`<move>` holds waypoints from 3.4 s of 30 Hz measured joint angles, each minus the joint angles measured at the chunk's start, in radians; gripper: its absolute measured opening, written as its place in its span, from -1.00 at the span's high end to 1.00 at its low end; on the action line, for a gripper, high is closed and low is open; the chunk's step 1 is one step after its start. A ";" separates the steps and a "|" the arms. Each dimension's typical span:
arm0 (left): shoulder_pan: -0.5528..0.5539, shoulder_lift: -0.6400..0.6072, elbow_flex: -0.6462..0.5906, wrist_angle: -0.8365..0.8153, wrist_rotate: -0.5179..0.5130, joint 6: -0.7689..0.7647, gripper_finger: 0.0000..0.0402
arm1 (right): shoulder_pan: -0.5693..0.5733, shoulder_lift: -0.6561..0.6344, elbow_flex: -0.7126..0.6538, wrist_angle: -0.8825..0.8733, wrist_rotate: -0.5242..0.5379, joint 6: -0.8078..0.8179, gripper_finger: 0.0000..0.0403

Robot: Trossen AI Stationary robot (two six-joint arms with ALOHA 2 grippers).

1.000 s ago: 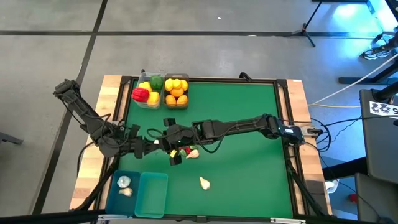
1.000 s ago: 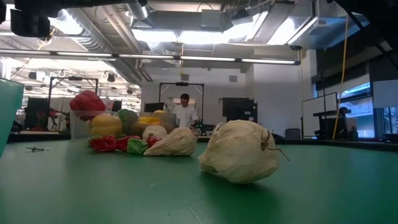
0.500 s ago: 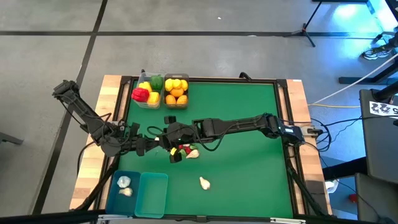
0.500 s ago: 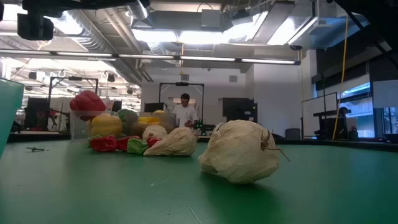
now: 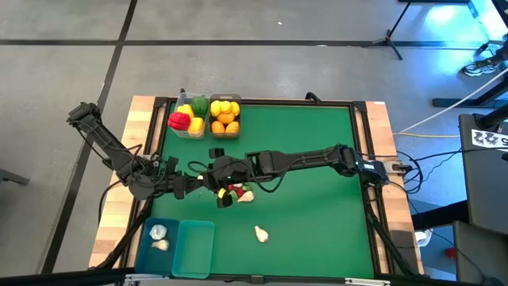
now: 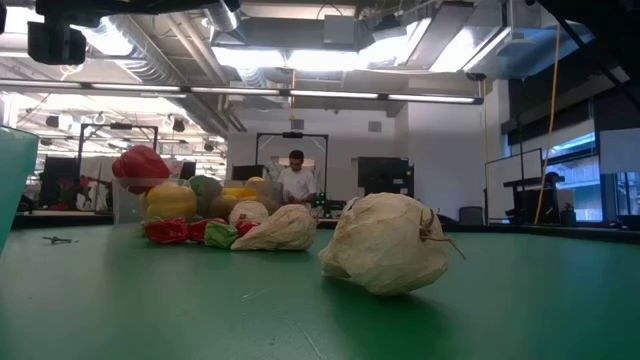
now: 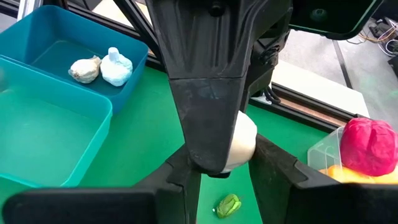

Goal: Sort produce into baskets
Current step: Put the white garlic into the blue bin, then put the green chili pepper into the green bin

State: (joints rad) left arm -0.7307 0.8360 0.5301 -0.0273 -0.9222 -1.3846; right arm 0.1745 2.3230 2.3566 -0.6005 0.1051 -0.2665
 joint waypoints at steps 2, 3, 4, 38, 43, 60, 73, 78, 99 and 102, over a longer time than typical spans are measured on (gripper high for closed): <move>0.000 0.000 0.000 0.000 -0.001 0.000 0.29 | 0.000 0.000 0.000 0.000 0.001 0.000 0.44; 0.000 0.000 0.000 0.000 -0.003 0.000 0.29 | 0.000 0.000 0.000 0.000 0.003 0.000 0.44; 0.000 0.000 0.000 0.000 -0.004 0.000 0.29 | 0.000 0.000 0.000 0.000 0.007 0.000 0.44; -0.011 -0.006 0.001 -0.017 0.038 -0.003 0.33 | 0.003 0.005 -0.002 -0.151 0.037 0.003 -0.56; -0.053 -0.011 0.001 -0.018 0.325 0.067 0.33 | 0.003 0.005 -0.002 -0.270 0.036 0.025 -0.55; -0.328 0.105 0.001 -0.315 0.861 -0.295 0.33 | 0.002 0.005 -0.002 -0.338 0.034 0.030 -0.48; -0.356 0.189 0.001 -0.429 0.945 -0.330 0.24 | 0.002 0.005 -0.003 -0.342 0.034 0.060 -0.48; -0.356 0.184 0.001 -0.410 0.966 -0.317 -0.07 | -0.005 0.005 -0.003 -0.328 0.040 0.060 -0.48; -0.335 0.015 0.027 -0.249 0.539 -0.293 -0.52 | -0.116 0.199 -0.005 0.071 0.056 0.315 -0.48; -0.335 -0.032 0.027 -0.252 0.417 -0.243 -0.52 | -0.115 0.234 -0.004 0.103 0.103 0.315 -0.48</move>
State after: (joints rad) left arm -1.0661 0.8044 0.5568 -0.2790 -0.5049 -1.6271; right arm 0.0597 2.5572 2.3524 -0.4970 0.2083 0.0486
